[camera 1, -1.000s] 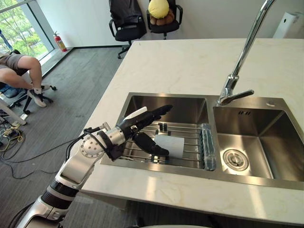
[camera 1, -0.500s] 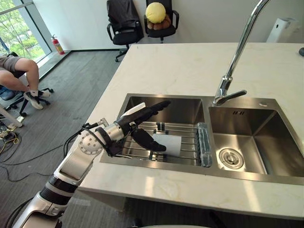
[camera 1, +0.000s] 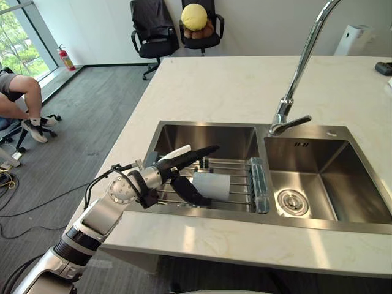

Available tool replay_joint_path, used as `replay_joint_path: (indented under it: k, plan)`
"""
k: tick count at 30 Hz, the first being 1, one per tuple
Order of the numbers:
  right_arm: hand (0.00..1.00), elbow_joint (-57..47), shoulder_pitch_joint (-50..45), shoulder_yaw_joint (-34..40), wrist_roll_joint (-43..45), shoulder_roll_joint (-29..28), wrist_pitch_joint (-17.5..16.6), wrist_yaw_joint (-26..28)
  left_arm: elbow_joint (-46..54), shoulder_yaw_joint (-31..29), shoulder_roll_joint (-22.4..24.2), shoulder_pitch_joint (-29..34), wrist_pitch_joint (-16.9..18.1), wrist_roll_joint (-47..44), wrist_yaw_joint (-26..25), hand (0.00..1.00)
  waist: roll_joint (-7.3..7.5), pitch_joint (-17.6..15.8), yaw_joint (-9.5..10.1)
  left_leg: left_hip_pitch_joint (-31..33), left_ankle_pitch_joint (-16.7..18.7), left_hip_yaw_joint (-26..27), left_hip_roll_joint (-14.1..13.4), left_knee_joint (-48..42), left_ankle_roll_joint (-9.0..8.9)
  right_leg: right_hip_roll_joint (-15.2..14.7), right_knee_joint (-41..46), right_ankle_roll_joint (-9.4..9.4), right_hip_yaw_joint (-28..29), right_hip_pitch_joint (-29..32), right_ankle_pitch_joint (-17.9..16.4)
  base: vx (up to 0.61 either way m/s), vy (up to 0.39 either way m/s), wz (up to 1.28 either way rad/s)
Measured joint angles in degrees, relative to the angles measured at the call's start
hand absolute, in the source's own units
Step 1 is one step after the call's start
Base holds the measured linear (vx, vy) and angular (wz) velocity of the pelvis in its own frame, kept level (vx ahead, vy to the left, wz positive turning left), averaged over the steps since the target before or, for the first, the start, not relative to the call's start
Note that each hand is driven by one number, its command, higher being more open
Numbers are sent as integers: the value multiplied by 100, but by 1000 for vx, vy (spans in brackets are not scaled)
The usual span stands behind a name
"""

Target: Walk over to the sink, pick up the cup, carry it to the dishwasher, place the cup inside the dishwasher, then close the dishwasher door

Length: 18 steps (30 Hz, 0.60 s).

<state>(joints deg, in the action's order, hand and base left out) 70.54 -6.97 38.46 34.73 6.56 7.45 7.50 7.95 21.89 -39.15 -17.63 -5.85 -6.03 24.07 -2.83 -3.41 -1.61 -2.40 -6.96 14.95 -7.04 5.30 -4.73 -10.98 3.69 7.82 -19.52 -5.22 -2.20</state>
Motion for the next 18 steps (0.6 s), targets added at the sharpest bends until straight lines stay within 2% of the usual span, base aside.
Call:
replay_joint_path:
  k: [4,13,18]
  plan:
    - [100,14,4,-1,1,-1,0,-8,-82,0,94,0,162,53,-58,100,52,7,-14,-8,-1,23,0,0,2,0,-12,-1,23,1,17,-8,4,-2]
    - [100,87,62,0,3,-2,5,-56,-267,303,241,1,122,53,134,100,60,2,-83,-15,-2,163,-5,1,5,12,-98,-1,131,31,94,-10,6,-6]
    - [100,-38,73,-2,4,-5,27,-109,-815,355,258,0,118,53,86,100,70,-9,-97,-83,15,205,-12,5,6,51,-311,-79,143,-54,172,-10,-1,-6]
